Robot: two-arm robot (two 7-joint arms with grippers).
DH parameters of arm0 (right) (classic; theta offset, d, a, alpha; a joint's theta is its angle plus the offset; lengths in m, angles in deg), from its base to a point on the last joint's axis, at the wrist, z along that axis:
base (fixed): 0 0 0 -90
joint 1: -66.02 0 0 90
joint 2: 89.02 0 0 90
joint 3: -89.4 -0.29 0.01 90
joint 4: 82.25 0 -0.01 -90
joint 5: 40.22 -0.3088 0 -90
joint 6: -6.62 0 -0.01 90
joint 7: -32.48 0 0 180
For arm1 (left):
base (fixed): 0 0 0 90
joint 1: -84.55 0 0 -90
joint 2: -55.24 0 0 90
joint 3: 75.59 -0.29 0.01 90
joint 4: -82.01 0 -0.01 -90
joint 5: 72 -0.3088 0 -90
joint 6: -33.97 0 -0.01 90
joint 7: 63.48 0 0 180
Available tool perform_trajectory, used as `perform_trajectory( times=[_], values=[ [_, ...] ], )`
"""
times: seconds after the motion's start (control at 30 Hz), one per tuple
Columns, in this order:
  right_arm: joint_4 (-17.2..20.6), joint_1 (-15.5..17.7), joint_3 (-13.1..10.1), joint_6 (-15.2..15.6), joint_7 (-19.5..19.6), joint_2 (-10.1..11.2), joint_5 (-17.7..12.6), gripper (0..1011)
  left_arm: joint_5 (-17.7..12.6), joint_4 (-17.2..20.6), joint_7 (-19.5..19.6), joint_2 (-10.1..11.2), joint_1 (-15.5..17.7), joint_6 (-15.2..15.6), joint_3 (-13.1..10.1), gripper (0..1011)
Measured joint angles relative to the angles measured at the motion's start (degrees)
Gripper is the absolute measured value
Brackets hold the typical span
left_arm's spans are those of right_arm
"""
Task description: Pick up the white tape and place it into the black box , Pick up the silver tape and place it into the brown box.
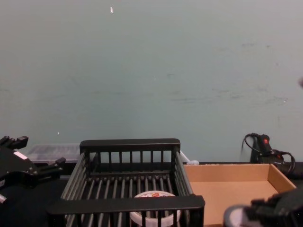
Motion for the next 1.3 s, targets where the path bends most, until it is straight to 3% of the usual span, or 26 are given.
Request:
perform_trajectory(
  times=[0.37, 0.63, 1.1, 1.3],
  values=[
    [-3.9, -3.0, -3.2, 1.6, 3.9, -3.6, 0.2, 157, 0.0, 0.0, 0.0, 0.0, 0.0, 0.0, 0.0, 1001],
    [-7.9, -5.8, -4.1, 2.7, 5.0, -6.3, 1.2, 157, 0.0, 0.0, 0.0, 0.0, 0.0, 0.0, 0.0, 1001],
    [-12.5, -8.3, -5.6, 3.3, 6.2, -9.6, 3.0, 157, 0.0, 0.0, 0.0, 0.0, 0.0, 0.0, 0.0, 1001],
    [-12.9, -8.3, -5.9, 3.3, 6.3, -9.9, 3.1, 157, 0.0, 0.0, 0.0, 0.0, 0.0, 0.0, 0.0, 1001]
  ],
)
